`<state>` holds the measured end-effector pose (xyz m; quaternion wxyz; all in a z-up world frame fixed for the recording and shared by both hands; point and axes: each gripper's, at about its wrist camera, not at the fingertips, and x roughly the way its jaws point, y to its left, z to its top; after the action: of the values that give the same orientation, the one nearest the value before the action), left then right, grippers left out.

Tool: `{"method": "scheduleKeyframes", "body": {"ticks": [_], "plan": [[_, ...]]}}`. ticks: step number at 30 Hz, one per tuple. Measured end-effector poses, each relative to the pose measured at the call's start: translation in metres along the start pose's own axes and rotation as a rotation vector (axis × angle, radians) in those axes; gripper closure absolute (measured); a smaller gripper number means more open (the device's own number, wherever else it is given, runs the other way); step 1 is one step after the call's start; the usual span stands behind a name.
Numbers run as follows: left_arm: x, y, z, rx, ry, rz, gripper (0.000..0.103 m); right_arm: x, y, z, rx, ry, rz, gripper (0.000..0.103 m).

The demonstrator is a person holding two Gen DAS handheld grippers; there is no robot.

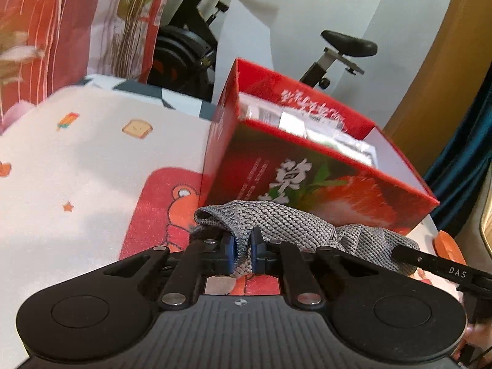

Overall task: Organize soft objects
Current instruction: 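Lift the grey towel with both tools and carry it into the box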

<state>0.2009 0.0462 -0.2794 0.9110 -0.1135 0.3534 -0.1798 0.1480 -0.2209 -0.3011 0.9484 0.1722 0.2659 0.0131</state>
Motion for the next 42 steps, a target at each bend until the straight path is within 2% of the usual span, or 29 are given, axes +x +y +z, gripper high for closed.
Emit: {"method": "scheduleKeyframes", "body": {"ticks": [9,15,22,28,34,37,42], "plan": [[-0.035,-0.018,0.011,0.066,-0.090,0.012,0.092,-0.032,0.011,0.011,-0.027,-0.072,0.043,0.087],[-0.057,-0.030,0.025,0.114,-0.138,0.007,0.092,-0.056,0.020,0.034,-0.051,-0.147,0.088,0.087],[-0.084,-0.040,0.070,0.199,-0.202,-0.018,0.092,-0.066,0.042,0.079,-0.085,-0.222,0.141,0.087],[-0.093,-0.048,0.113,0.247,-0.244,-0.027,0.092,-0.056,0.052,0.122,-0.116,-0.252,0.131,0.087],[-0.073,-0.062,0.138,0.286,-0.252,-0.031,0.092,-0.026,0.053,0.157,-0.152,-0.236,0.072,0.089],[-0.051,-0.069,0.142,0.296,-0.228,-0.037,0.092,-0.002,0.051,0.168,-0.150,-0.202,0.040,0.090],[0.002,-0.080,0.143,0.349,-0.160,-0.006,0.092,0.039,0.051,0.172,-0.188,-0.162,-0.026,0.091]]}}
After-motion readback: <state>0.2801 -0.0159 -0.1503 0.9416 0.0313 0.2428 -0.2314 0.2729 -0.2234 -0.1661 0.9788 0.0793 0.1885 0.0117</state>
